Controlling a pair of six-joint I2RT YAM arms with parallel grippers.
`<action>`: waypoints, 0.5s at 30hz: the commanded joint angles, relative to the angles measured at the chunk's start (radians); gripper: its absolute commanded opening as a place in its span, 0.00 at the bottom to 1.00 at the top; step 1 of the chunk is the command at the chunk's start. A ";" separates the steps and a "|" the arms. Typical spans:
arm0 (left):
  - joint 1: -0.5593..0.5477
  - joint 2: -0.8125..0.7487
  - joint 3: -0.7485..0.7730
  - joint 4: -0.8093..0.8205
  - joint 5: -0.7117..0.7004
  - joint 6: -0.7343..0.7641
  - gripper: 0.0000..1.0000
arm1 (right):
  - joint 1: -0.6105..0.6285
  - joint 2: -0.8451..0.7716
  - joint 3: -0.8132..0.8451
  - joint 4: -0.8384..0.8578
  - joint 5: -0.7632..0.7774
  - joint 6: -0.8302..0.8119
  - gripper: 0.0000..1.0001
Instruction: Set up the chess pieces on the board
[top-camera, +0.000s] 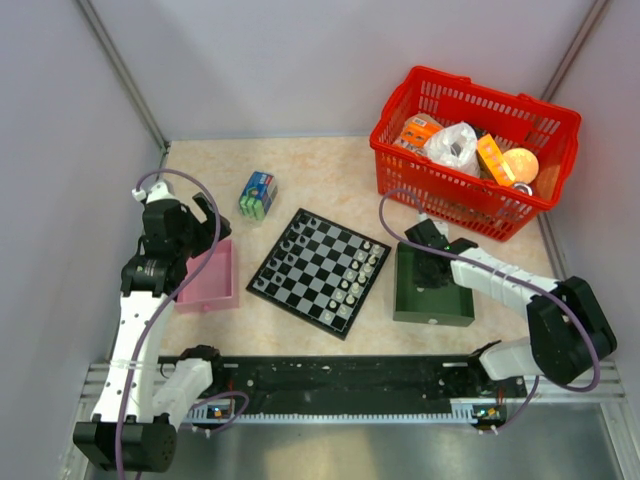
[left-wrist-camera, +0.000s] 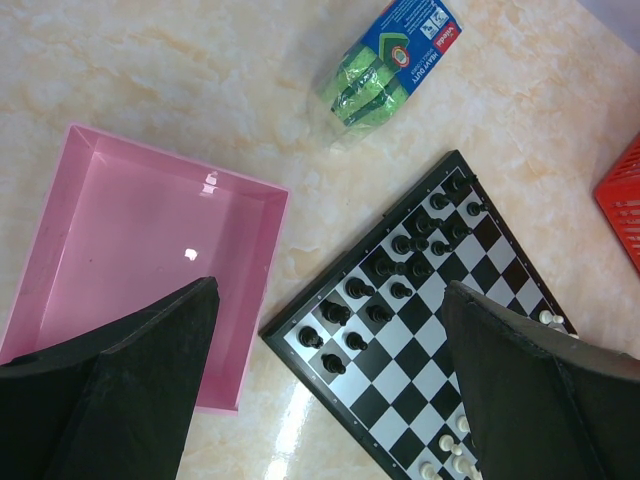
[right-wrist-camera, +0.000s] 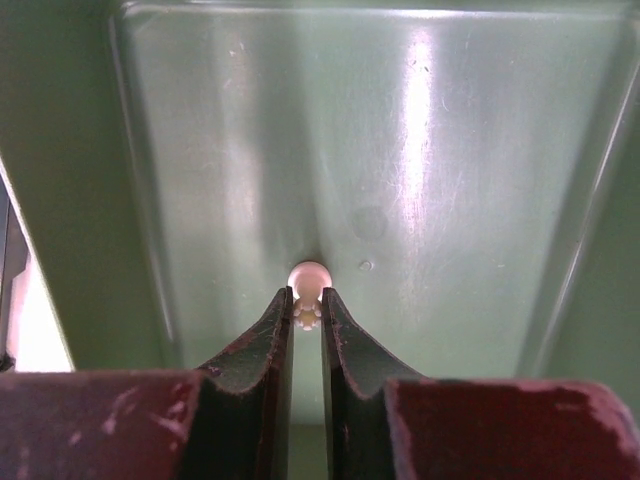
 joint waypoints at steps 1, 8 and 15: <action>0.005 -0.008 0.008 0.027 -0.010 -0.010 0.99 | -0.010 -0.053 0.063 -0.042 0.014 -0.030 0.07; 0.007 -0.007 0.003 0.036 -0.006 -0.012 0.99 | -0.012 -0.154 0.160 -0.130 -0.021 -0.051 0.04; 0.005 0.003 -0.005 0.051 0.007 -0.018 0.99 | 0.074 -0.217 0.235 -0.144 -0.098 -0.008 0.00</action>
